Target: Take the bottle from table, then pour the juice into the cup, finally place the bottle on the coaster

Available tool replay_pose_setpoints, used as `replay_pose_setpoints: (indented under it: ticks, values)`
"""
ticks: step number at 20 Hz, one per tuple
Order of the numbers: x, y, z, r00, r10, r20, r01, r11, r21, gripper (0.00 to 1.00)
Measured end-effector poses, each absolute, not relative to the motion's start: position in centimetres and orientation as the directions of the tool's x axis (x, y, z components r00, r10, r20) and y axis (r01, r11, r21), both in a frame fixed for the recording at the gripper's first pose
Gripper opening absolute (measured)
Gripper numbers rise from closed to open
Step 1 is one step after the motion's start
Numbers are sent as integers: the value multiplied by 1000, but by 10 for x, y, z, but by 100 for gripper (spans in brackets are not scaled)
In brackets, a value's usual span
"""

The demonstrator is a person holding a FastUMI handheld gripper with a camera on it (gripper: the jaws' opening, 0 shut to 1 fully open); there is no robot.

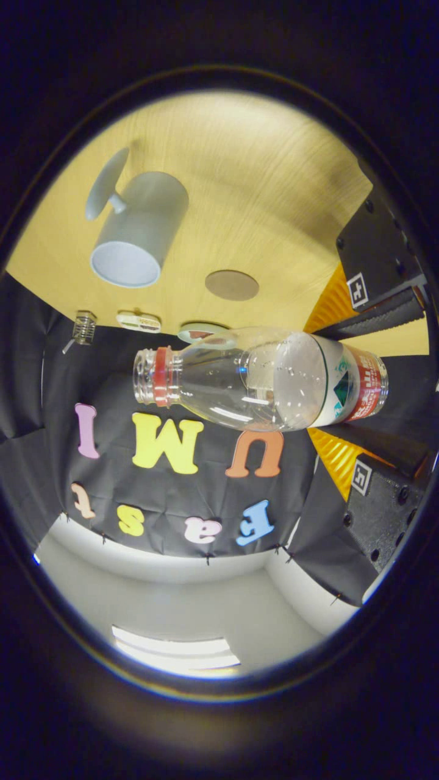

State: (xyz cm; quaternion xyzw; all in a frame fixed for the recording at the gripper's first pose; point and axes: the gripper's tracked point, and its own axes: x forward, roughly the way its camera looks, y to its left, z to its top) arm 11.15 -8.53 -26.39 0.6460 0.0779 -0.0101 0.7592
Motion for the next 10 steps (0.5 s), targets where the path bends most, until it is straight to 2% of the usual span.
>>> replay_pose_setpoints:
  ticks: [10]
  values:
    - [140,-90,-251,991,79,-104,107,-39,993,75]
